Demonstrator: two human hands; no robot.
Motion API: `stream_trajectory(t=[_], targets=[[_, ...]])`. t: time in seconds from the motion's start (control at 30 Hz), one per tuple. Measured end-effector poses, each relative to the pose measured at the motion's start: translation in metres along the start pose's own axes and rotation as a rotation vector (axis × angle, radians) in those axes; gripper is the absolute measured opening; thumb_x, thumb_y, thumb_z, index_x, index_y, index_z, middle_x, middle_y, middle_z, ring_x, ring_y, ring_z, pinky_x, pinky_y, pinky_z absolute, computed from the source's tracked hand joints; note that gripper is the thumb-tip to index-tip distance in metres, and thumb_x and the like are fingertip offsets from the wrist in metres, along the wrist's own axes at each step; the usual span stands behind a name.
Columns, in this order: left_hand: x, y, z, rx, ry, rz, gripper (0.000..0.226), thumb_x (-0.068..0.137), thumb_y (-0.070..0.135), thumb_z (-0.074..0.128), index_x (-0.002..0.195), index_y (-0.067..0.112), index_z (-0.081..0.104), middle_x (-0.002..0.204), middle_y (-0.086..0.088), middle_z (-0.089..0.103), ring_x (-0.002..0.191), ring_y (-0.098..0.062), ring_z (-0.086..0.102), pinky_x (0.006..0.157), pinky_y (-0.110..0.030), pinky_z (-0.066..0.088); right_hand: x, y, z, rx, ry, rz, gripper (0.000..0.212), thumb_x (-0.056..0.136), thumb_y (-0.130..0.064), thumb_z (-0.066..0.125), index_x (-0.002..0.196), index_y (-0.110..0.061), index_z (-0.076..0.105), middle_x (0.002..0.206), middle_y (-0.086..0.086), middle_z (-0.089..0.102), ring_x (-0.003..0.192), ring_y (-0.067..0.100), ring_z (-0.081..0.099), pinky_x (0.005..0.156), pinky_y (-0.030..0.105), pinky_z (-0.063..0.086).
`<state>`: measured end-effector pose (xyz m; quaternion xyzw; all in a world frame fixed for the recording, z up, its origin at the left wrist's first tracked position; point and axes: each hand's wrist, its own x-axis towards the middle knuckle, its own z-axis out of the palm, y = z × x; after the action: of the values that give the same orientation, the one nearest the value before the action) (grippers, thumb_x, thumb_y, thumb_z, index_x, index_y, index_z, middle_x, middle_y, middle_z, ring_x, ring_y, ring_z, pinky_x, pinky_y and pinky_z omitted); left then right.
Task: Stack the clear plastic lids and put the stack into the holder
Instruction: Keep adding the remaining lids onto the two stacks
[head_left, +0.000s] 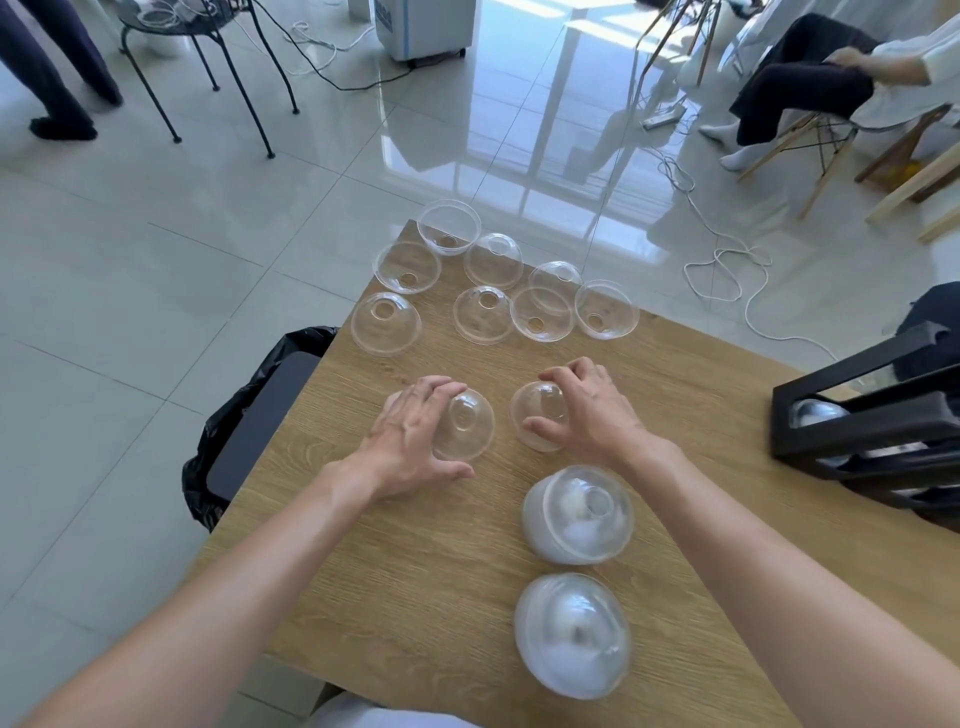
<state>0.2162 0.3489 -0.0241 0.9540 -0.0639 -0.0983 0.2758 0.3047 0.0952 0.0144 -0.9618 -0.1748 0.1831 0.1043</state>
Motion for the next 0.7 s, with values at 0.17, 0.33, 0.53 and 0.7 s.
stream_trajectory(t=[0.17, 0.33, 0.53, 0.7], targets=[[0.008, 0.007, 0.011, 0.074, -0.048, -0.001, 0.104, 0.076, 0.050, 0.083, 0.157, 0.028, 0.022, 0.160, 0.001, 0.024, 0.148, -0.022, 0.028, 0.124, -0.044, 0.020, 0.005, -0.010, 0.006, -0.013, -0.088, 0.035, 0.092, 0.076, -0.058, 0.081, 0.152, -0.031, 0.037, 0.149, 0.005, 0.036, 0.136, 0.028, 0.036, 0.111, 0.047, 0.040], [0.011, 0.009, 0.014, 0.098, -0.071, -0.028, 0.096, 0.080, 0.047, 0.080, 0.155, 0.029, 0.024, 0.153, 0.002, 0.032, 0.142, -0.022, 0.034, 0.120, -0.044, 0.029, 0.007, -0.010, 0.006, 0.019, -0.161, 0.059, 0.094, 0.078, -0.038, 0.085, 0.156, -0.033, 0.033, 0.152, 0.004, 0.033, 0.137, 0.028, 0.038, 0.107, 0.046, 0.040], [0.000, 0.018, 0.007, 0.056, 0.012, -0.088, 0.087, 0.072, 0.050, 0.086, 0.141, 0.027, 0.040, 0.128, 0.001, 0.044, 0.119, -0.017, 0.043, 0.104, -0.040, 0.046, -0.008, -0.005, -0.002, 0.065, -0.082, 0.009, 0.087, 0.079, -0.040, 0.082, 0.153, -0.032, 0.037, 0.147, 0.001, 0.039, 0.133, 0.025, 0.043, 0.106, 0.046, 0.043], [-0.018, 0.035, -0.006, -0.091, 0.098, -0.118, 0.087, 0.071, 0.048, 0.089, 0.140, 0.023, 0.044, 0.130, -0.001, 0.043, 0.121, -0.020, 0.046, 0.104, -0.040, 0.045, -0.026, 0.005, -0.026, 0.118, 0.007, -0.062, 0.090, 0.079, -0.043, 0.082, 0.155, -0.031, 0.034, 0.152, 0.001, 0.034, 0.137, 0.024, 0.042, 0.108, 0.049, 0.043]])
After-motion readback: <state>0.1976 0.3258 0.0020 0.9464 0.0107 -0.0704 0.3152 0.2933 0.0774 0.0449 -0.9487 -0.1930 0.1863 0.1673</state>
